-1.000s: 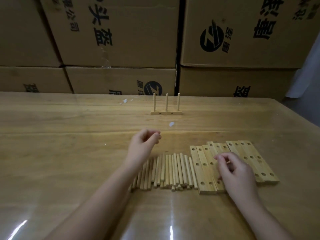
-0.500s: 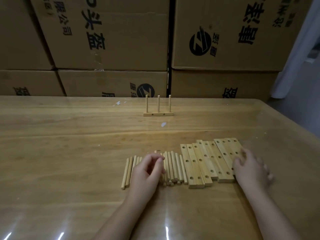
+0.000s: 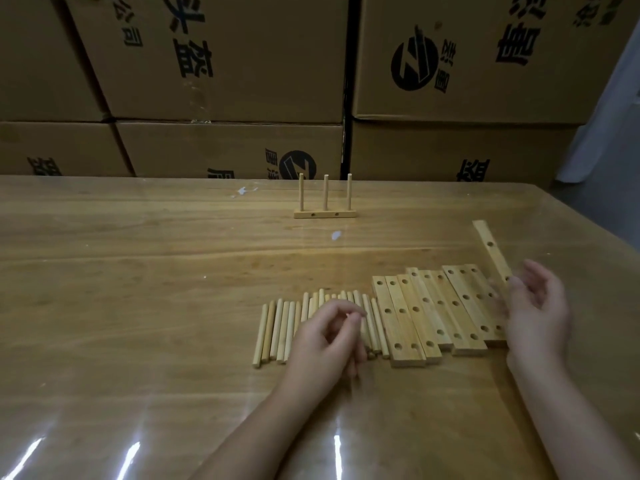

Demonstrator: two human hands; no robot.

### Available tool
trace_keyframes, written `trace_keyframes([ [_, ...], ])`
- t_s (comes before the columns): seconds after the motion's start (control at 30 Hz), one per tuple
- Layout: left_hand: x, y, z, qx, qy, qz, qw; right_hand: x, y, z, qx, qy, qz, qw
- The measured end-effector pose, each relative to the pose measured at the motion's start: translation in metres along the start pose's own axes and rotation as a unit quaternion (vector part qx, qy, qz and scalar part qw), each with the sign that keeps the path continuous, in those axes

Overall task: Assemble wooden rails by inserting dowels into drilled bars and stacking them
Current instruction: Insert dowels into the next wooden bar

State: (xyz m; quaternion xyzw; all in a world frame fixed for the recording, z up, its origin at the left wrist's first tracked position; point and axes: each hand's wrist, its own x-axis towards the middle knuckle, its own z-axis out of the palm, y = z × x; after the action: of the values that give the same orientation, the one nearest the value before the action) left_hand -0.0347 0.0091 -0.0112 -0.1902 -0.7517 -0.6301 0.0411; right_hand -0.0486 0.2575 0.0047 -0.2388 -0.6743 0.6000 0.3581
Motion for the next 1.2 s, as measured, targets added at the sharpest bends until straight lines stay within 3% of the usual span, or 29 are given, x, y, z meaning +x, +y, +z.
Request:
trace_keyframes([
  [0.1,0.007,0.003,-0.007,-0.177,-0.006,-0.088,0.980,-0.013,-0.013,0.004,0.100,-0.075,0.051,0.991],
  [0.2,0.010,0.004,-0.012,-0.283,-0.044,-0.125,0.950,-0.028,-0.014,0.014,0.186,-0.166,0.129,0.960],
  [0.3,0.010,0.003,-0.011,-0.277,-0.066,-0.134,0.949,-0.045,-0.013,0.025,0.231,-0.224,0.163,0.933],
  [0.43,0.010,0.003,-0.003,-0.208,-0.051,-0.118,0.970,-0.074,-0.012,0.035,0.189,-0.313,0.126,0.922],
  [0.6,0.011,0.001,0.000,-0.243,-0.035,-0.130,0.961,-0.098,-0.018,0.038,0.143,-0.393,0.064,0.906],
  [0.73,0.015,0.000,-0.006,-0.299,-0.021,-0.134,0.944,-0.093,-0.020,0.037,0.134,-0.398,0.045,0.906],
  [0.8,0.018,0.002,-0.010,-0.352,-0.009,-0.139,0.925,-0.086,-0.018,0.034,0.100,-0.367,-0.001,0.925],
  [0.87,0.020,0.001,-0.016,-0.400,-0.011,-0.154,0.903,-0.076,-0.012,0.031,-0.002,-0.344,-0.096,0.934],
  [0.97,0.019,-0.003,-0.021,-0.394,-0.046,-0.183,0.900,-0.071,-0.004,0.033,-0.155,-0.355,-0.214,0.897],
  [1.1,0.020,-0.006,-0.020,-0.403,-0.091,-0.202,0.888,-0.073,0.002,0.035,-0.241,-0.387,-0.280,0.845],
  [1.2,0.020,-0.007,-0.022,-0.409,-0.117,-0.201,0.882,-0.072,0.004,0.034,-0.323,-0.425,-0.317,0.784],
])
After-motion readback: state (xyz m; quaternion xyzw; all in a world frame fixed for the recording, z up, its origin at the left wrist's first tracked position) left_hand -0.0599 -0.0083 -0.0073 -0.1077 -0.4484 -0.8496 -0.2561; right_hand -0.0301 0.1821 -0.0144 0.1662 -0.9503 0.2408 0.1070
